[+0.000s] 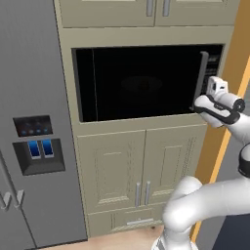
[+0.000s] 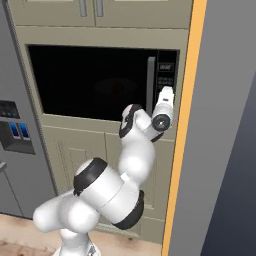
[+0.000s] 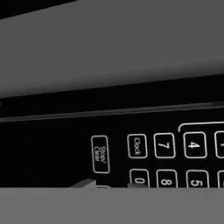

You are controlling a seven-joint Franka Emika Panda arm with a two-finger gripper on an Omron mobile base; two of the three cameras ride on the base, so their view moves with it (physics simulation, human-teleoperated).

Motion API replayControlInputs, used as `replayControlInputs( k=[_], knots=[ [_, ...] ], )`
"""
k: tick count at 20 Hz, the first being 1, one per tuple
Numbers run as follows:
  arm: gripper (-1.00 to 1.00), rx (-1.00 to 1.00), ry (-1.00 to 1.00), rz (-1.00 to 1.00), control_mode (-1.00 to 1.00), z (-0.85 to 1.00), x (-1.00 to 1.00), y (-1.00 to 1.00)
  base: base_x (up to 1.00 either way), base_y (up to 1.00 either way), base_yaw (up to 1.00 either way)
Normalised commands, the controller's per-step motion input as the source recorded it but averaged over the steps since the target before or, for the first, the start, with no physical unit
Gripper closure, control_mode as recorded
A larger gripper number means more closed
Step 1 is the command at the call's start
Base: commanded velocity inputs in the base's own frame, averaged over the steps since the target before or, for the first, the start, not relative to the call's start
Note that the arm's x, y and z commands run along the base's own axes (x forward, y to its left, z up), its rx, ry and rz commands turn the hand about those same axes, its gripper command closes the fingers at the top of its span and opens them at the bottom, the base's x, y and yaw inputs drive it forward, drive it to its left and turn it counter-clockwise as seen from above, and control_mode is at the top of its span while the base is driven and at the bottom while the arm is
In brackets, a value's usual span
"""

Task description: Place the bowl containing the onion and shrimp in the microwave. Close the microwave door and press the start button to microwave the meal.

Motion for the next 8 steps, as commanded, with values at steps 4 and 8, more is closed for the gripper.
replayControlInputs(
  k=[4,8],
  knots=[
    [1.0,0.09,0.01,0.01,-1.0,0.14,0.06,-0.49,0.0,0.0,0.0],
    [1.0,0.02,0.05,0.03,-1.0,0.48,-0.4,-0.24,0.0,0.0,0.0]
  ],
)
